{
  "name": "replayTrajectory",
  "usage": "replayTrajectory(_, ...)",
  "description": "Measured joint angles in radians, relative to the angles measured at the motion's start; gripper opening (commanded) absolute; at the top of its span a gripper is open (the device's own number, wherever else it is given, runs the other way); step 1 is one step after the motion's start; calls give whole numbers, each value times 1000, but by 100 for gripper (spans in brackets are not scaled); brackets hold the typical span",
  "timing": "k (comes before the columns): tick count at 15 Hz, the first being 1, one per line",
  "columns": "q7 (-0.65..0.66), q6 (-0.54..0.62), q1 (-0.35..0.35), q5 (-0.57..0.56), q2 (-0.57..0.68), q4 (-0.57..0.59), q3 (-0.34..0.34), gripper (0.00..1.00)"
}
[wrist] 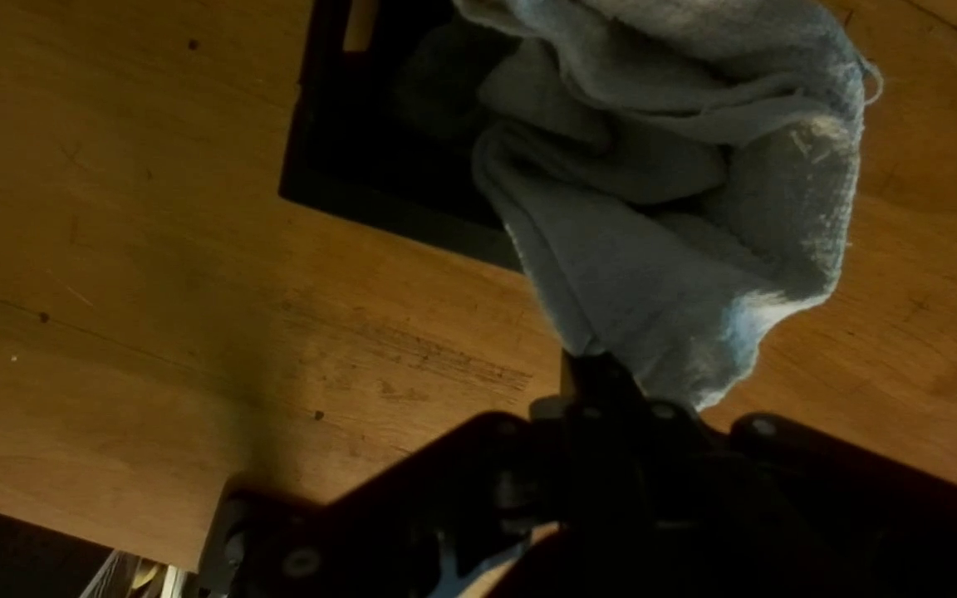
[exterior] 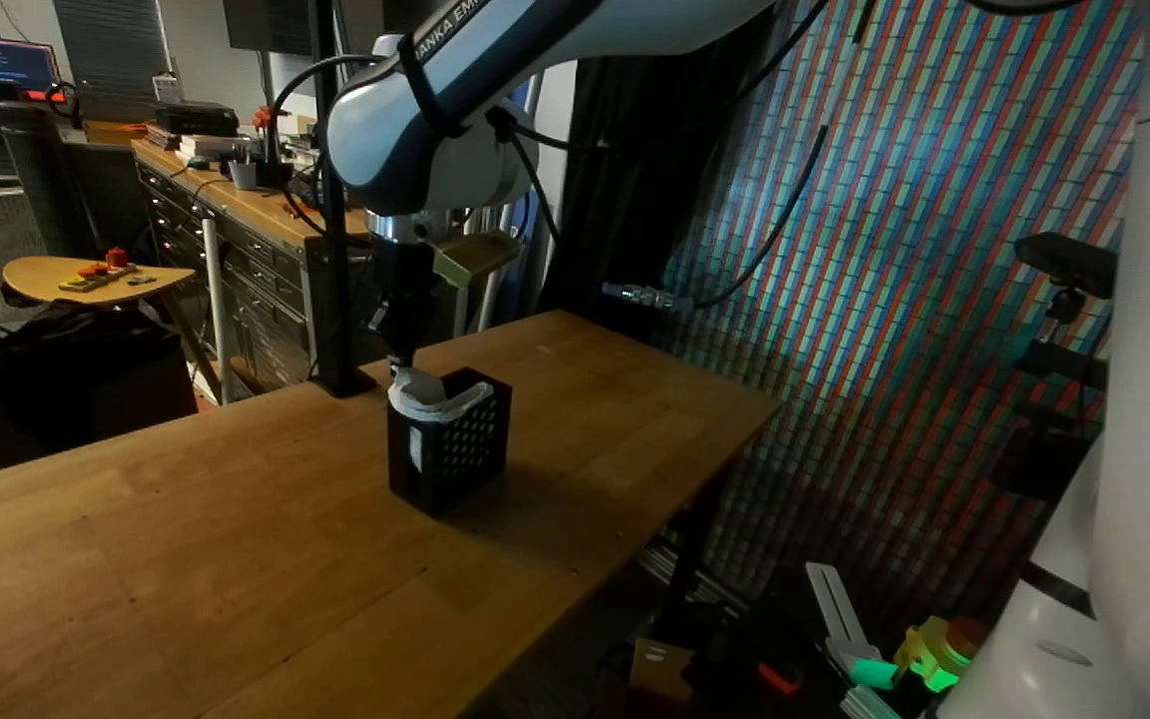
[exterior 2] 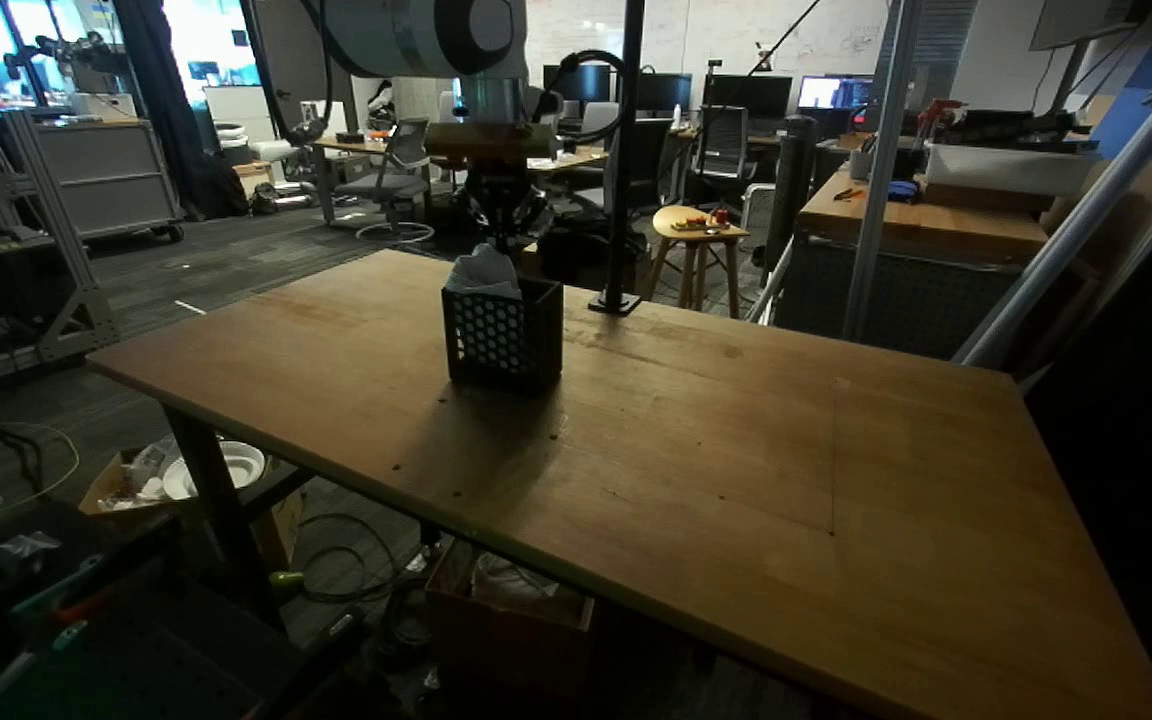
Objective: Put the white towel in the black box
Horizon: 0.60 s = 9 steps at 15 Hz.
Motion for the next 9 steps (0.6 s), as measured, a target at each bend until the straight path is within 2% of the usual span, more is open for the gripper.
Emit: replayTrajectory(9, 12, 0, 2, 0, -8, 1, 0, 3)
